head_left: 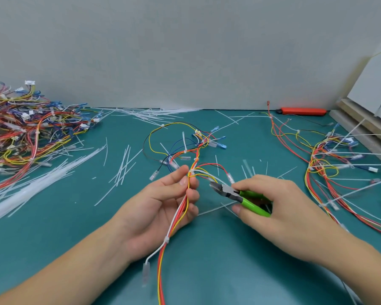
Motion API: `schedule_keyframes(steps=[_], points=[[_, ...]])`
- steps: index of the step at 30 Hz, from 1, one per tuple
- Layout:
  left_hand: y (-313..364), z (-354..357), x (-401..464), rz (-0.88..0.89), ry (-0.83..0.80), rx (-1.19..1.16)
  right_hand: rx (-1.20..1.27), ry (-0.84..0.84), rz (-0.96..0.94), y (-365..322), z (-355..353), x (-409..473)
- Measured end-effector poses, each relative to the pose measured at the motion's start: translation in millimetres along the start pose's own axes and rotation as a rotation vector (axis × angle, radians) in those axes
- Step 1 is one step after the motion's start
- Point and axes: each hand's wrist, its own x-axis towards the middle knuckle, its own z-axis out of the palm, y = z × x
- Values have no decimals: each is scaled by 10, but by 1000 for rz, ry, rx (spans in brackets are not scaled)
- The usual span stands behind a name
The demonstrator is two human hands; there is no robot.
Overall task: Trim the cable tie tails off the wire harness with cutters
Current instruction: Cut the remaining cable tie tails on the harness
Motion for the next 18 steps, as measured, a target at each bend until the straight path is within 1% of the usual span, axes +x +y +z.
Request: schedule_keyframes(steps=[3, 6, 10, 13, 15, 18], points=[[0, -14, -3, -13, -30, -3, 31, 11, -3, 17, -15, 13], [-17, -11, 9, 7, 6, 27, 96, 24, -11, -5, -25, 10], [-71, 20, 9, 118, 71, 279, 191, 123, 3, -20, -24, 8], [-119, 39, -19, 172, 78, 464, 180, 197, -5, -41, -61, 22], [-146, 52, -28, 194, 90, 524, 170, 218, -11, -70, -90, 24], [-160, 85, -19, 200, 118, 516, 177, 203, -41, -96, -108, 15]])
